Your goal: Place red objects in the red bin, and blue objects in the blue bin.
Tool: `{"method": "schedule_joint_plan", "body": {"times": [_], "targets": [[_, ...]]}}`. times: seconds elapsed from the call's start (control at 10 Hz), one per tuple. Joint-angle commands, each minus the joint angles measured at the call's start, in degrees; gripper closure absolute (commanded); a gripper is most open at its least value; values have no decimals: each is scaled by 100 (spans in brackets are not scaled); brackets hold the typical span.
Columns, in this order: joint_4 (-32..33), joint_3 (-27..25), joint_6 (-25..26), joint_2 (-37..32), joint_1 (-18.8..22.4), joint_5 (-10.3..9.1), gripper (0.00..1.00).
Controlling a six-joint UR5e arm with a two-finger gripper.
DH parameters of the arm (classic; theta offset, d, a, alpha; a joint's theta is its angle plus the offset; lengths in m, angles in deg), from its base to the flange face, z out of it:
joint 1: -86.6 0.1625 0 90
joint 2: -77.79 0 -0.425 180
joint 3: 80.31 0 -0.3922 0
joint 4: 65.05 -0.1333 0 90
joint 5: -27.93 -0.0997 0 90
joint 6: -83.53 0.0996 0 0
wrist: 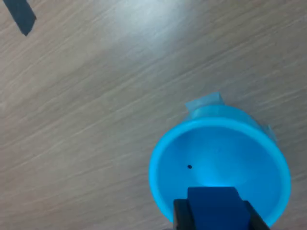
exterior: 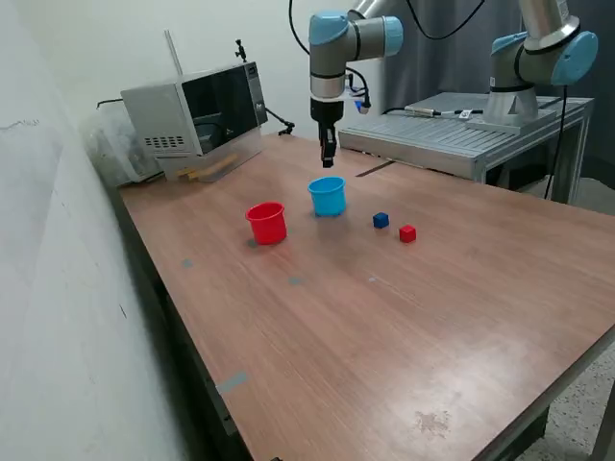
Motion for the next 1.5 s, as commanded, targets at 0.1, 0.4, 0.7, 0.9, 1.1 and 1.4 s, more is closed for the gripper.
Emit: {"method": "schedule_joint_plan", "body": {"times": [0.1, 0.4, 0.7, 0.9, 1.1, 1.4], "targets": [[10, -9, 0, 10, -33, 2, 0], [27, 0, 0, 10, -33, 10, 0], [27, -9, 0, 10, -33, 2, 0], [10, 35, 0, -16, 124, 19, 0], [-8, -9, -9, -86, 886, 63, 0], [-17, -140, 70, -429, 1301, 54, 0]]}}
